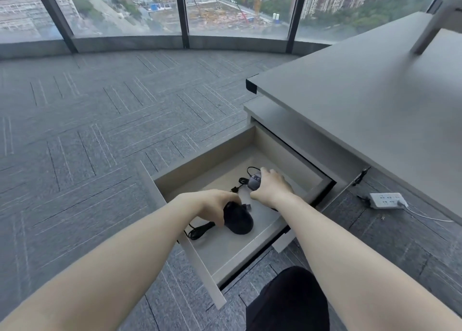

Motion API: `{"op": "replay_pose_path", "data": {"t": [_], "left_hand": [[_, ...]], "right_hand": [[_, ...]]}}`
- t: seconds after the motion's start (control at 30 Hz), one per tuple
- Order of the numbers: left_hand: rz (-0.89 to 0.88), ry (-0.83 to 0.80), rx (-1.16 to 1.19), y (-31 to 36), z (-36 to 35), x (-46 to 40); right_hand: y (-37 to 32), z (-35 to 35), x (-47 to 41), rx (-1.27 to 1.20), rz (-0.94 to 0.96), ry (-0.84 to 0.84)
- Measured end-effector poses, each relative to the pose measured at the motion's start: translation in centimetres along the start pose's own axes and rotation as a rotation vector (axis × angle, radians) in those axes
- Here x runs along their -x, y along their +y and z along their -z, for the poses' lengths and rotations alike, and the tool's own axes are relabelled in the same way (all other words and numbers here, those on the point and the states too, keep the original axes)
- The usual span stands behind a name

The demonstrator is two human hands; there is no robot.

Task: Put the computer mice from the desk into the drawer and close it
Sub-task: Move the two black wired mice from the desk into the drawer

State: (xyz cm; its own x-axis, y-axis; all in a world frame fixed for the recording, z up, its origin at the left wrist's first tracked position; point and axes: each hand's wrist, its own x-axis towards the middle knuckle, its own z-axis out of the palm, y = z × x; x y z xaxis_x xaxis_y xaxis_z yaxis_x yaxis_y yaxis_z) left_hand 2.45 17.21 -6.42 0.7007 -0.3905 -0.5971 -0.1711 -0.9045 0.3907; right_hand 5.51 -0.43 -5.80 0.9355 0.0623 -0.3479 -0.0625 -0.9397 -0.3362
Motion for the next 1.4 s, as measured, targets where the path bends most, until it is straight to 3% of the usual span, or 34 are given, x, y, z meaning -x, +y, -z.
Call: {"op": "replay_pose_path", "data": {"t": [0.2, 0.4, 0.73, 0.9, 1.03, 1.13, 1.3, 1.4], "left_hand": [[-0.126, -0.082, -0.237, 0.5, -0.7, -0.5], [-0.274, 0.040, -0.590, 1.7, -1.2, 0.5], [-0.247, 0.063, -0.597, 1.3, -2.7, 1.5], [-0.173, 0.033, -0.581, 1.5, -2.9, 2.1], [-0.141, 0.098, -0.356, 3.5, -0.4, 2.6], [-0.195, 0.276, -0.255, 7.1, 2.1, 2.4], [-0.377, 0.718, -0.072, 16.3, 6.2, 2.0], [-0.466, 0.804, -0.012, 23.2, 7.7, 1.6]], "right_hand": [[0.5, -1.7, -1.0, 0.035, -0.044, -0.091], [0.1, -2.3, -1.2, 0.110, -0.060, -0.087], [-0.4, -2.2, 0.7, 0.103, -0.060, -0.135], [-0.6, 0.6, 2.6, 0.016, 0.010, 0.013], [0.5, 3.9, 5.0, -0.090, 0.084, 0.166], [1.9, 7.3, 7.5, -0.188, 0.130, 0.325], [6.4, 15.3, 12.0, -0.254, 0.172, 0.648], [11.2, 20.1, 14.9, -0.288, 0.103, 0.806]]}}
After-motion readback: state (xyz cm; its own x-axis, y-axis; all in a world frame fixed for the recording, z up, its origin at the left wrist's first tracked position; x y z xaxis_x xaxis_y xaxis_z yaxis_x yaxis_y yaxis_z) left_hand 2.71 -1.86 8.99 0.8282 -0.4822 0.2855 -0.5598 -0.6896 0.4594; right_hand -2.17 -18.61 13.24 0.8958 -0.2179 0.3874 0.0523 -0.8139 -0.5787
